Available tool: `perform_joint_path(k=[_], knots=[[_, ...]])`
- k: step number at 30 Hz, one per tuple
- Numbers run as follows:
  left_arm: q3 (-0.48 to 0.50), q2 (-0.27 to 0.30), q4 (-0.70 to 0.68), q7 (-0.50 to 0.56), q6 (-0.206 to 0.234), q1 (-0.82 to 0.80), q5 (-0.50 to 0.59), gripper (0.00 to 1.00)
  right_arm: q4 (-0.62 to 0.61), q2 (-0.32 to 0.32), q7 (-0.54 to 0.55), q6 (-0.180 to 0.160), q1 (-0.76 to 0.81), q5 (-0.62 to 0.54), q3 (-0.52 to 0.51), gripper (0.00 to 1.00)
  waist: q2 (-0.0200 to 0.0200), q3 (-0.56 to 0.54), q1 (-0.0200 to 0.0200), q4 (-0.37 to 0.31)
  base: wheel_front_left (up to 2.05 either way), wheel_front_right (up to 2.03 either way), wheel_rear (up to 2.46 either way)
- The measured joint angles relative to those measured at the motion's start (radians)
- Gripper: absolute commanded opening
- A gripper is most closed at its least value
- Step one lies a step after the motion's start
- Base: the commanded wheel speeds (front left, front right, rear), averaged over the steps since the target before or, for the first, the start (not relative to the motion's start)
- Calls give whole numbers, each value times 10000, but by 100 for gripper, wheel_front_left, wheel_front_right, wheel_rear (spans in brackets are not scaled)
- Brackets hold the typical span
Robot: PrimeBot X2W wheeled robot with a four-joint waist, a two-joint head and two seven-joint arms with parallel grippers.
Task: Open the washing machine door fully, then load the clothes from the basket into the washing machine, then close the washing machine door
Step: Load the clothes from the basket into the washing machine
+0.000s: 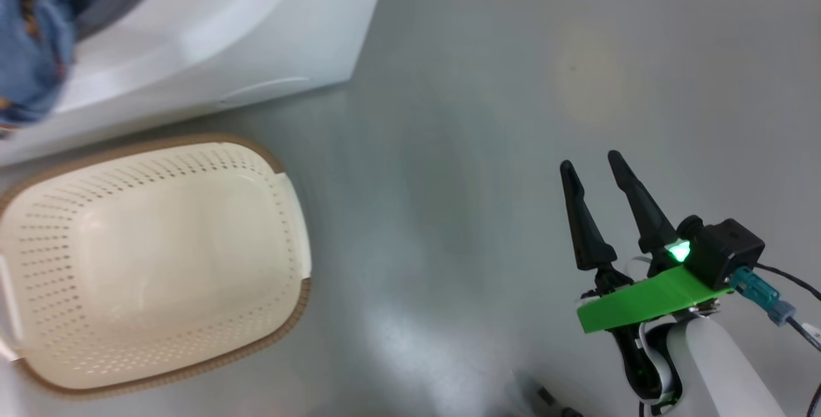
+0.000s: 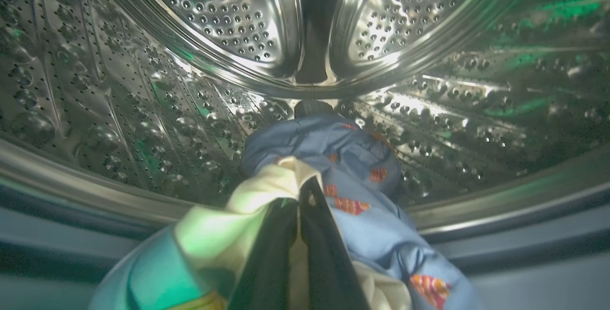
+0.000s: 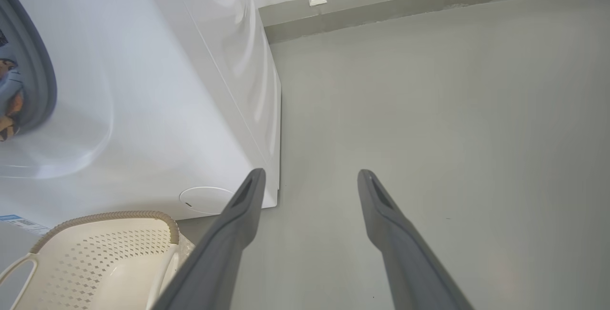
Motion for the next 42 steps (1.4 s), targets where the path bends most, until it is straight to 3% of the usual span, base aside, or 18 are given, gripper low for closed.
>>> perform_joint_path(k=[12,25,30,31,32,42], knots=[[-6,539,594,-1352,276,-1995,911,0,270,6,-259,8,-531,384,385,100,0,1055,0,-711,0,0,0],[-242,865,1538,-5125,328,-3950,2245,0,318,10,-272,8,-891,564,587,100,0,1825,1,-1149,0,0,0],[-368,794,2270,-5336,161,-4219,2303,0,320,13,-272,8,-891,564,594,100,0,1872,1,-1143,0,0,0],[-403,773,2406,-5336,151,-4219,2305,37,322,12,-272,8,-891,564,596,100,0,1869,1,-1129,0,0,0],[-403,736,2552,-5331,151,-4220,2297,100,328,13,-272,8,-891,564,596,100,0,1866,1,-1114,0,0,0],[-715,278,3252,-5319,-75,-4118,2186,100,422,12,-274,8,-897,541,401,100,0,1636,0,-776,0,0,0]])
